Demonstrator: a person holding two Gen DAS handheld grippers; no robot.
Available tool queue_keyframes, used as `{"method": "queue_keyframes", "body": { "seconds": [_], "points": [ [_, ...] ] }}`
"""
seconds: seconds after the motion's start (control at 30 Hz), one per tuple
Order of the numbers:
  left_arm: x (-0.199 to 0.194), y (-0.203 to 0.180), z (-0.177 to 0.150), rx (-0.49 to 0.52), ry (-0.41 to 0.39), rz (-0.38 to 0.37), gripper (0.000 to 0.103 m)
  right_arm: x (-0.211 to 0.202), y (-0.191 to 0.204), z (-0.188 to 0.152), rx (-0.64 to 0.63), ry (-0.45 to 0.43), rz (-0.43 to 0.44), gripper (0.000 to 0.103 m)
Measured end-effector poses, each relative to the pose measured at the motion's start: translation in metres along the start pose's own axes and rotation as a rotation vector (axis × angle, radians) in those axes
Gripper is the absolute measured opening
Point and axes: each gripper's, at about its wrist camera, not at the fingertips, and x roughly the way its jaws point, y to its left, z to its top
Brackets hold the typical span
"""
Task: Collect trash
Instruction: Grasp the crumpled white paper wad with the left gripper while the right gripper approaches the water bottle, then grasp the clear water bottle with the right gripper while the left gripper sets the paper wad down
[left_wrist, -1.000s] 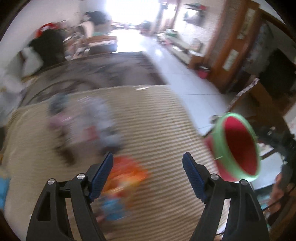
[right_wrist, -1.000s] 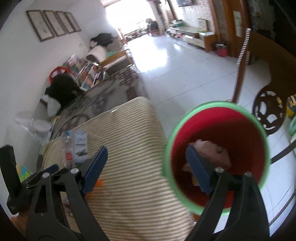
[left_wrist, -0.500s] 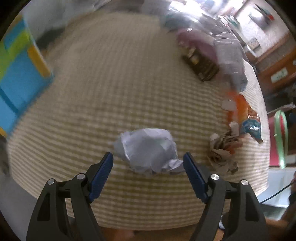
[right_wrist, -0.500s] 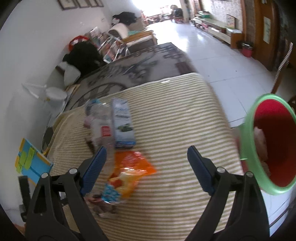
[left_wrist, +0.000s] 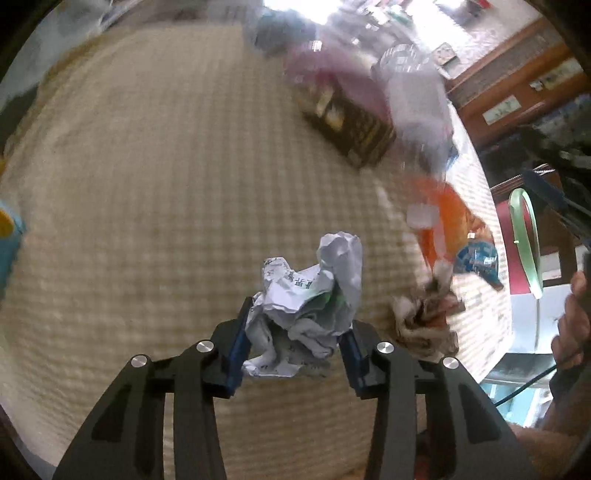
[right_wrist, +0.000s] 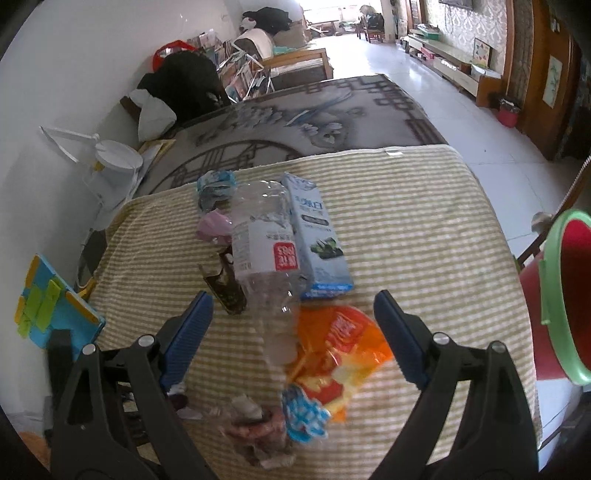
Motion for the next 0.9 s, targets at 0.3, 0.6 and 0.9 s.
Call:
{"method": "queue_keyframes", "body": {
  "seconds": [0.3,0.6,0.9],
  "points": [
    [-0.008,0.018,0.067,0.045,-0.133,0.091,0.044,0.068,0.022,0.014,-0.040,0.123,-0.013,0.046],
    [0.007,0.045,0.076,0.006,-0.105,0.089,0.064,0.099,0.024,0.017,-0.018,0.195,0.001,0.059],
    [0.011,0.056,0.079,-0.050,-0.132,0.046,0.066,0.077,0.028,0.017,0.020,0.159,0.059,0.050]
  ]
}}
